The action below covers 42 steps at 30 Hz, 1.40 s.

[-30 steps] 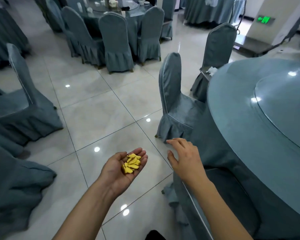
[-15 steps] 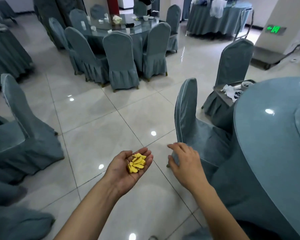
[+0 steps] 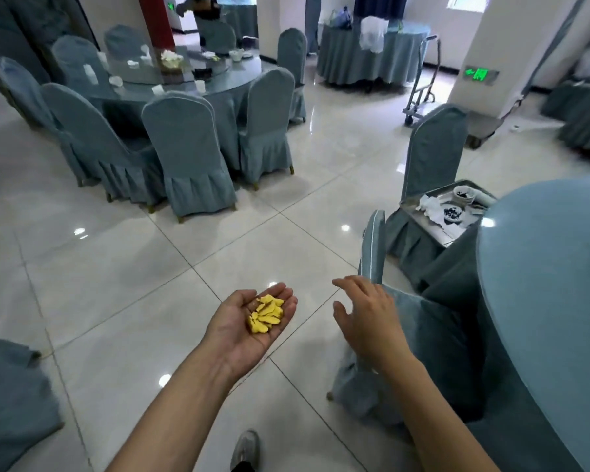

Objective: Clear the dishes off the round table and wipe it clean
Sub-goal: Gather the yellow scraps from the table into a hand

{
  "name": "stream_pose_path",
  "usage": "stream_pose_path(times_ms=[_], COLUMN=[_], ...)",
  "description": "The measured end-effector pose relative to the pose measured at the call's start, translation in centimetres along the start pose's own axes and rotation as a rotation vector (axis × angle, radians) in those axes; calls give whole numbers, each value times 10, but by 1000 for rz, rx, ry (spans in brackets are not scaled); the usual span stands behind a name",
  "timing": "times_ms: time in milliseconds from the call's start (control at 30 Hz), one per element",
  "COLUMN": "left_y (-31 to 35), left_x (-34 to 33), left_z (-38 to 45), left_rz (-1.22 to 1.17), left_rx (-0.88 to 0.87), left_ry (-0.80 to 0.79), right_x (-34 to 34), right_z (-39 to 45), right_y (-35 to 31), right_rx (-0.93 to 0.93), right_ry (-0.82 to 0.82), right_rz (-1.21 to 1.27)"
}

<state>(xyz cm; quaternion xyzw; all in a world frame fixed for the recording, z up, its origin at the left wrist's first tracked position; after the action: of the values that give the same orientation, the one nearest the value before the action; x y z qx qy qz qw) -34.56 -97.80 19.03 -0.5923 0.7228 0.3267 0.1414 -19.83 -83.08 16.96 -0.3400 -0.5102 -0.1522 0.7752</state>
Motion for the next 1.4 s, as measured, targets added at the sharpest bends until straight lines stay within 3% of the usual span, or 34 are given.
stream_pose_path(times_ms=[200, 467, 1067, 1400], left_y=[92, 156, 216, 221], left_x=[-69, -177, -483, -657], left_z=[87, 214, 485, 631], left_rz=[144, 298, 548, 774], left_rx=[92, 217, 415, 522], left_ry=[-46, -92, -183, -246], right_x=[-15, -21, 7, 24], right_z=[102, 214, 468, 569], right_y=[27, 113, 350, 493], right_rx=[-175, -378, -589, -834], right_ry=[37, 161, 228, 283], right_rz=[-11, -37, -91, -120])
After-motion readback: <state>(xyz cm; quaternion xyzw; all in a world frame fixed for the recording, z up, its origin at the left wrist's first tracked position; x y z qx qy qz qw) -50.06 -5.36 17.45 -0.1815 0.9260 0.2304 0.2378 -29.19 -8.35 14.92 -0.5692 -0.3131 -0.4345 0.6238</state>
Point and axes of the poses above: each hand's wrist, its own z-axis towards the middle knuckle, its own x-axis out of the back of the hand, y = z × x, the point moved 7 cm from there along z, towards the middle knuckle, and after that the axes turned 8 degrees about x, right-handed, at the moved point
